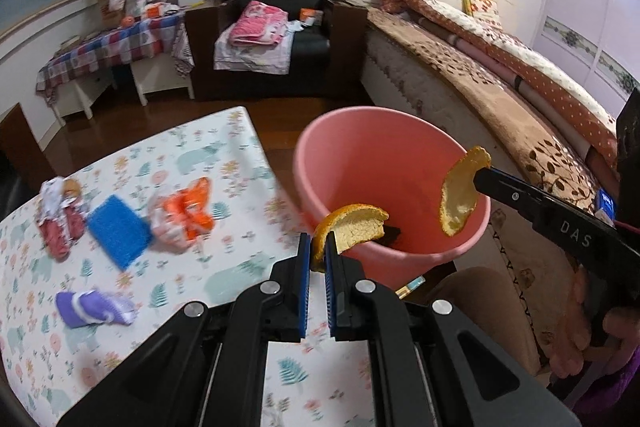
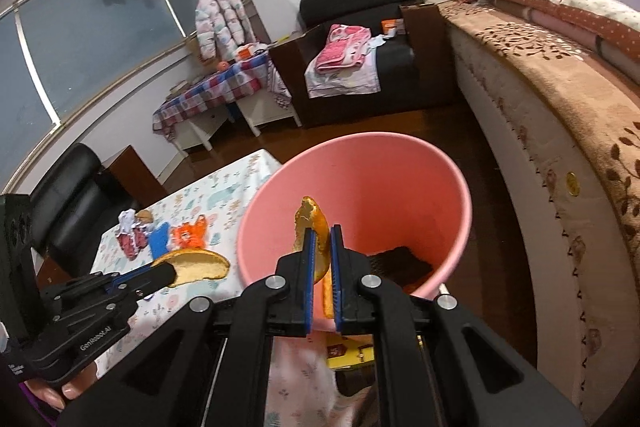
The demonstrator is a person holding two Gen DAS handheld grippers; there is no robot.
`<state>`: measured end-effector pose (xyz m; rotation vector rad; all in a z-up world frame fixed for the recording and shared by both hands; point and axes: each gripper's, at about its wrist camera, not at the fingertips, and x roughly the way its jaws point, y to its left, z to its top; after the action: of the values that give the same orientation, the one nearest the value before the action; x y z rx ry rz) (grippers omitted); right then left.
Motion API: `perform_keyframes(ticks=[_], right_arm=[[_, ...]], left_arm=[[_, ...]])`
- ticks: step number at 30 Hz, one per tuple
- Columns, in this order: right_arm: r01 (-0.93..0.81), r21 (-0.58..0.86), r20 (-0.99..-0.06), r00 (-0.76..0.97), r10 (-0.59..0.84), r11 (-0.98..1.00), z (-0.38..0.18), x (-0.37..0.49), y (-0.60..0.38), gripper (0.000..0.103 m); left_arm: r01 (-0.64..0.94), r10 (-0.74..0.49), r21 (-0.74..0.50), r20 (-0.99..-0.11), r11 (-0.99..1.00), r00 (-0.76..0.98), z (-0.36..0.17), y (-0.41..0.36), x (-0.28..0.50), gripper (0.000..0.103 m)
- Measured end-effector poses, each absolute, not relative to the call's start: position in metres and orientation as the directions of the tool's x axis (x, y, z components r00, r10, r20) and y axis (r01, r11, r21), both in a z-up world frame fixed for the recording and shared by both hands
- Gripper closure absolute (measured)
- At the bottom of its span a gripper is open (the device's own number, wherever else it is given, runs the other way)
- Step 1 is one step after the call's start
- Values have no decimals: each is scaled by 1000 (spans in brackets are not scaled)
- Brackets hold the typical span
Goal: Collect trash
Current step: 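Carry both yellow peels over the pink bucket and open both grippers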
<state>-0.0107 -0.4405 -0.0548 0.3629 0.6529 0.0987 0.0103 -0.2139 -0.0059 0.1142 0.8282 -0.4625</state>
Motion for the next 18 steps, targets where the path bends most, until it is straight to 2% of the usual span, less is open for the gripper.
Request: perform_keyframes(ticks=[18], right_arm=[[83,354,-607,778,161,932,-76,-7,-466,95]], left_arm=[[509,-362,-59,-773,859,521,-28,-273,30,97]])
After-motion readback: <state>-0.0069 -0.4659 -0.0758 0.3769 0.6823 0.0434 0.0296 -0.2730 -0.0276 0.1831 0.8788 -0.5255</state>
